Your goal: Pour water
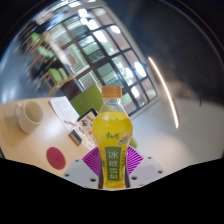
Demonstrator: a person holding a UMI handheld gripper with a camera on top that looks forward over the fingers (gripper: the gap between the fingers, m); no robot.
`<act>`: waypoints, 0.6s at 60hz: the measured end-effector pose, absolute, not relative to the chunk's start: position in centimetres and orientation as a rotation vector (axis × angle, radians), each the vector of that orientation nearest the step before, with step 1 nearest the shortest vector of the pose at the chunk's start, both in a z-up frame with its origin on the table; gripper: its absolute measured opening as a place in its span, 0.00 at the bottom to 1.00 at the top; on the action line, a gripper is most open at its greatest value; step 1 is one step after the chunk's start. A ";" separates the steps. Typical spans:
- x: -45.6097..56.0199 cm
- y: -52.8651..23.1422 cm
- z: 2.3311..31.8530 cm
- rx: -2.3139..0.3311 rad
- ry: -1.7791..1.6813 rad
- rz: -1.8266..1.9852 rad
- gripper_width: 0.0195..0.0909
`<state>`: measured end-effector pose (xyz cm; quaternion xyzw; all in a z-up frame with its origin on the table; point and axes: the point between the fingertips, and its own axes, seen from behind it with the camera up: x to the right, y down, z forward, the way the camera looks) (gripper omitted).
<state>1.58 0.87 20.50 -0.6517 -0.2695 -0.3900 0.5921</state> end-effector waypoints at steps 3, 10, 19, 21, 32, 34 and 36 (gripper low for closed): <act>0.3 1.6 21.9 -1.438 -0.753 -1.046 0.13; -2.5 2.8 23.0 -1.267 -1.067 -1.304 0.13; -5.0 5.1 20.1 -1.061 -1.388 -1.570 0.13; -5.6 5.8 19.5 -1.005 -1.453 -1.625 0.13; -7.7 6.8 17.2 -0.806 -1.637 -1.777 0.14; -7.6 6.7 18.1 -0.820 -1.656 -1.759 0.14; -7.6 6.7 18.1 -0.824 -1.652 -1.760 0.14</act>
